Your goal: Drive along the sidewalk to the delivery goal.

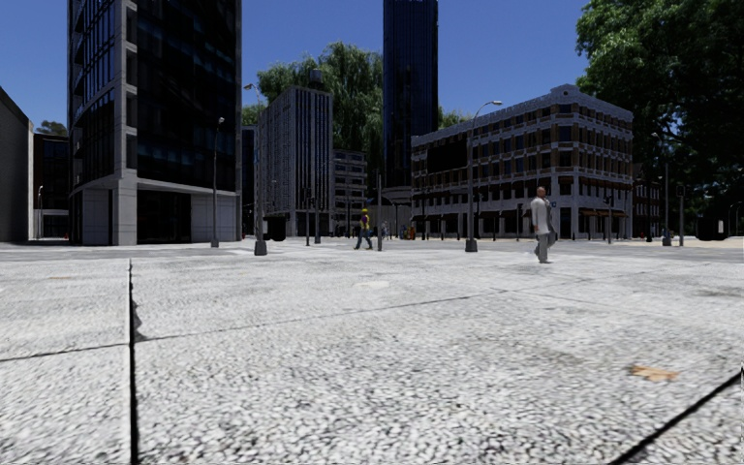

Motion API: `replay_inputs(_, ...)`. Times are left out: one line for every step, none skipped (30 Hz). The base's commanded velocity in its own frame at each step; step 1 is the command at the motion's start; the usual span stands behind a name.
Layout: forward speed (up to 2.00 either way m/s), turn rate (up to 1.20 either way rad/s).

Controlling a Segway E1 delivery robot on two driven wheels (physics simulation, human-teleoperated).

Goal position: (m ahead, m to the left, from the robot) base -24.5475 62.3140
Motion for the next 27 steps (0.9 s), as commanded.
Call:
replay_inputs(0.87,0.00)
replay_inputs(0.88,0.00)
replay_inputs(0.90,0.00)
replay_inputs(0.94,0.00)
replay_inputs(0.94,0.00)
replay_inputs(0.99,0.00)
replay_inputs(1.03,0.00)
replay_inputs(1.04,0.00)
replay_inputs(1.04,0.00)
replay_inputs(1.04,0.00)
replay_inputs(1.04,0.00)
replay_inputs(1.04,0.00)
replay_inputs(1.04,0.00)
replay_inputs(1.04,0.00)
replay_inputs(1.05,0.06)
replay_inputs(1.05,0.06)
replay_inputs(1.05,0.11)
replay_inputs(1.07,0.13)
replay_inputs(1.08,0.15)
replay_inputs(1.08,0.15)
replay_inputs(1.08,0.16)
replay_inputs(1.08,0.16)
replay_inputs(1.08,0.16)
replay_inputs(1.08,0.16)
replay_inputs(1.08,0.16)
replay_inputs(1.08,0.16)
replay_inputs(1.08,0.16)
